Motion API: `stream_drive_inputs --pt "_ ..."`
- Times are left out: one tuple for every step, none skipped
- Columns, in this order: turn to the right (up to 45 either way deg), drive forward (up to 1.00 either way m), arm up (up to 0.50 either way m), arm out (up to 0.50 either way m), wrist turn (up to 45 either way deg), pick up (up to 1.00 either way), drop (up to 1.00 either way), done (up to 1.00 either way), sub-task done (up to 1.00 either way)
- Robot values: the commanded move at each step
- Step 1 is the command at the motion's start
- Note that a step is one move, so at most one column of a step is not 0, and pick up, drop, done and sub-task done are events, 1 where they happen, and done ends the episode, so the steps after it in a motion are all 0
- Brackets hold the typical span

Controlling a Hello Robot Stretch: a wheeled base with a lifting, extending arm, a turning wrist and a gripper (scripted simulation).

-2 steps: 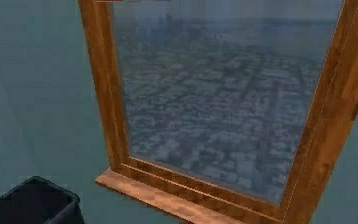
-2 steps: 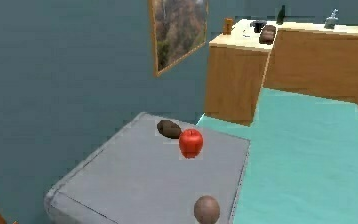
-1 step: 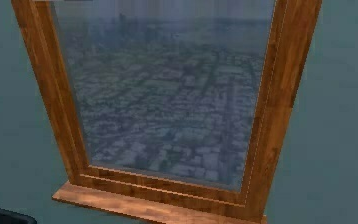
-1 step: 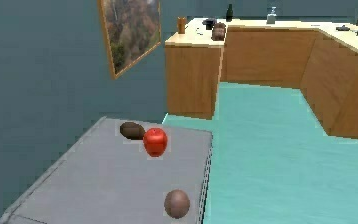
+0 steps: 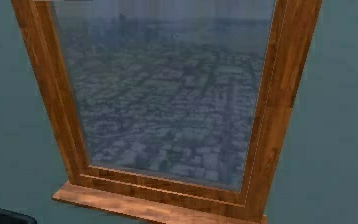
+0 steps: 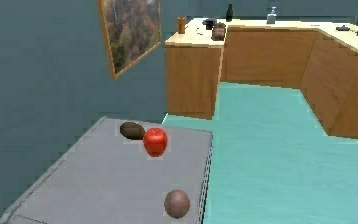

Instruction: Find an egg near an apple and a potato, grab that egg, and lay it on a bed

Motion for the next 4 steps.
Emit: stream_drive_inputs --pt "0.0 0.00 0.38 0.00 0.0 0.00 0.00 0.00 0.00" --pt "0.0 0.00 0.00 0.04 0.0 0.00 0.00 0.00 0.00" --pt "0.0 0.00 0.00 0.00 45.0 0.00 0.00 0.00 0.00" --pt "0.0 0.00 0.00 0.00 45.0 0.00 0.00 0.00 0.00"
